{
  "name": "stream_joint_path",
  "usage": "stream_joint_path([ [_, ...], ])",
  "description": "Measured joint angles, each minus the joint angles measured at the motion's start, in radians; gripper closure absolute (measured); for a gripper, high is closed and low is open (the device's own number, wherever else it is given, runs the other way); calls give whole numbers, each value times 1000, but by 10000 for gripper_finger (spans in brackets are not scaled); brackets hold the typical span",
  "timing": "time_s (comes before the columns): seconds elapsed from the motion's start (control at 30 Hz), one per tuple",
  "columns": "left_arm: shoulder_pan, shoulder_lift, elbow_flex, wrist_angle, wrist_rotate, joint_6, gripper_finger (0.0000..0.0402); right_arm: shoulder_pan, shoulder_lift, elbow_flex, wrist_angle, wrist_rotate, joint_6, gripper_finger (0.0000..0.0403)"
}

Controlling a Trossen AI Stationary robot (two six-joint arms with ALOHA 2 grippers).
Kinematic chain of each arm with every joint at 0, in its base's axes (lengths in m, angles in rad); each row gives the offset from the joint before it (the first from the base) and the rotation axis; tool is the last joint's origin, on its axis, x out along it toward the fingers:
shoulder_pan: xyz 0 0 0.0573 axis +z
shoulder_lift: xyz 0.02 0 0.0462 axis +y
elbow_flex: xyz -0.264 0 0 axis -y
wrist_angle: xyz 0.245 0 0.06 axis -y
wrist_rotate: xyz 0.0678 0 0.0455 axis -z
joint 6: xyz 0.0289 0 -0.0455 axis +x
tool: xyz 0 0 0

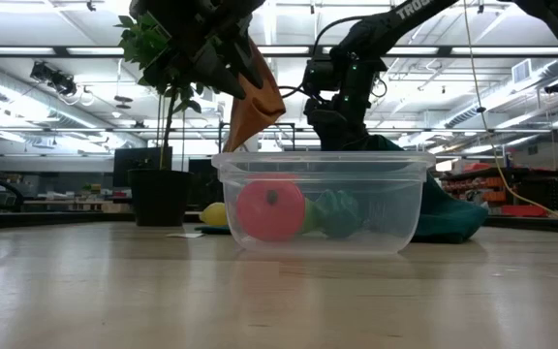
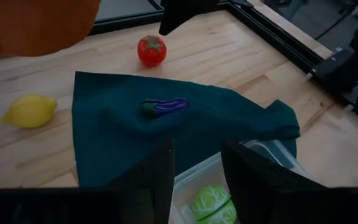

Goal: Pick and placing Produce into tupperware
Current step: Put the tomato into the transparent basket

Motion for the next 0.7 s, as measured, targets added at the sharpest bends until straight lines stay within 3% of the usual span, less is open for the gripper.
stream_joint_path([
  [0.7, 31, 0, 0, 0, 47, 1, 266, -67, 79, 0, 37, -175, 44, 32],
])
